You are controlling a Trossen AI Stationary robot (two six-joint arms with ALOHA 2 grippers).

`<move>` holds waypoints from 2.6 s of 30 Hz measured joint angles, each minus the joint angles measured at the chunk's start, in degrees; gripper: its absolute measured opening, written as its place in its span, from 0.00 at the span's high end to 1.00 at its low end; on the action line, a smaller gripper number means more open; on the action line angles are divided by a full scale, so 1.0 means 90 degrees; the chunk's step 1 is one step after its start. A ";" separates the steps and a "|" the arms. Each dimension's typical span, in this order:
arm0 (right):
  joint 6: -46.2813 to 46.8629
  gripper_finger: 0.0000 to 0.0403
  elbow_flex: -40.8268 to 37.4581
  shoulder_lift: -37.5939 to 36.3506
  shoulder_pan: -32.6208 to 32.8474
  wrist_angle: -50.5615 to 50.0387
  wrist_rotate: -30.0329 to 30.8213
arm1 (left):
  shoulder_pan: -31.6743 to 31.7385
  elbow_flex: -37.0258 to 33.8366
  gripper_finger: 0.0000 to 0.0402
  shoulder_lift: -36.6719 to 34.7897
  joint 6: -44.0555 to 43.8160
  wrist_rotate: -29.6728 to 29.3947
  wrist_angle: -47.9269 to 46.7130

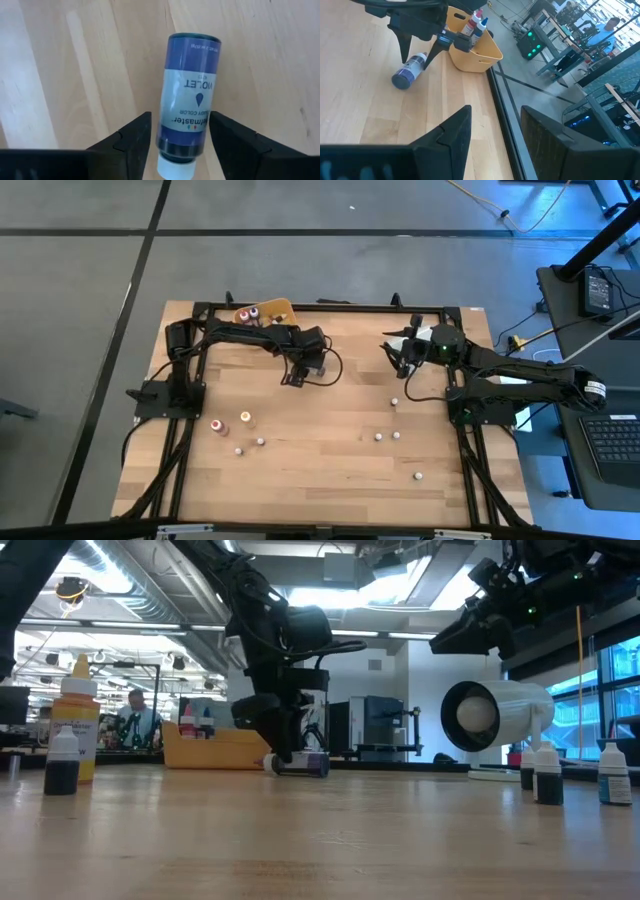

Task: Pick & Place food coloring
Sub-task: Put the large purple food coloring bottle into the yellow bin

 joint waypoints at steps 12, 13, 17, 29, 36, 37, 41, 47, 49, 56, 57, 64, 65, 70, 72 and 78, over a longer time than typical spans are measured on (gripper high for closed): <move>-0.0008 0.57 0.0000 -0.0001 -0.0001 -0.0002 0.0002 | 0.0004 0.0192 0.45 -0.0108 0.0260 -0.0326 -0.0014; -0.0010 0.57 0.0000 -0.0001 -0.0002 -0.0002 0.0002 | 0.0035 0.0246 0.45 -0.0168 0.0231 -0.0179 0.0001; -0.0010 0.57 0.0000 0.0001 -0.0002 -0.0009 0.0004 | 0.0376 0.0275 0.46 -0.0629 0.0031 0.1466 0.0044; -0.0010 0.57 0.0000 0.0000 -0.0002 -0.0021 0.0003 | 0.1388 -0.1511 0.46 -0.0980 -0.0879 0.4608 0.3568; -0.0015 0.57 0.0000 -0.0001 -0.0002 -0.0012 0.0005 | 0.1282 -0.2442 0.45 -0.0976 -0.1921 0.3144 0.4751; -0.0015 0.57 0.0000 0.0001 -0.0002 -0.0012 0.0002 | 0.1233 -0.2561 0.46 -0.0976 -0.2009 0.2932 0.4952; -0.0015 0.57 0.0000 0.0000 -0.0005 -0.0003 0.0004 | 0.1088 -0.3084 0.46 -0.0976 -0.2352 0.2570 0.5673; -0.0017 0.57 0.0000 0.0001 -0.0005 0.0000 0.0002 | 0.1038 -0.3626 0.45 -0.0976 -0.2706 0.1922 0.6062; -0.0017 0.57 0.0000 0.0000 -0.0005 0.0000 0.0002 | 0.1042 -0.3825 0.46 -0.0976 -0.2764 0.1815 0.6233; -0.0017 0.57 0.0000 -0.0001 -0.0005 0.0000 0.0000 | 0.0912 -0.4558 0.45 -0.0976 -0.3191 0.1776 0.7534; -0.0017 0.57 0.0000 0.0001 -0.0005 0.0000 0.0002 | 0.0866 -0.4628 0.45 -0.0976 -0.3219 0.1698 0.7672; -0.0017 0.57 0.0000 0.0001 -0.0005 0.0000 0.0000 | 0.0378 -0.4822 0.46 -0.0914 -0.3323 0.0607 0.7843; -0.0017 0.57 0.0000 0.0001 -0.0005 0.0000 0.0000 | 0.0320 -0.4833 0.46 -0.0883 -0.3321 0.0503 0.7874; -0.0017 0.57 0.0000 0.0000 -0.0005 0.0000 -0.0018 | 0.0156 -0.4836 0.46 -0.0491 -0.3370 0.0365 0.8379; -0.0017 0.57 0.0000 0.0001 -0.0005 0.0000 -0.0094 | 0.0113 -0.4840 0.46 -0.0246 -0.3383 0.0387 0.8788; -0.0017 0.57 0.0000 0.0001 -0.0005 -0.0001 -0.0113 | 0.0066 -0.4835 0.46 0.0095 -0.3379 0.0407 0.9382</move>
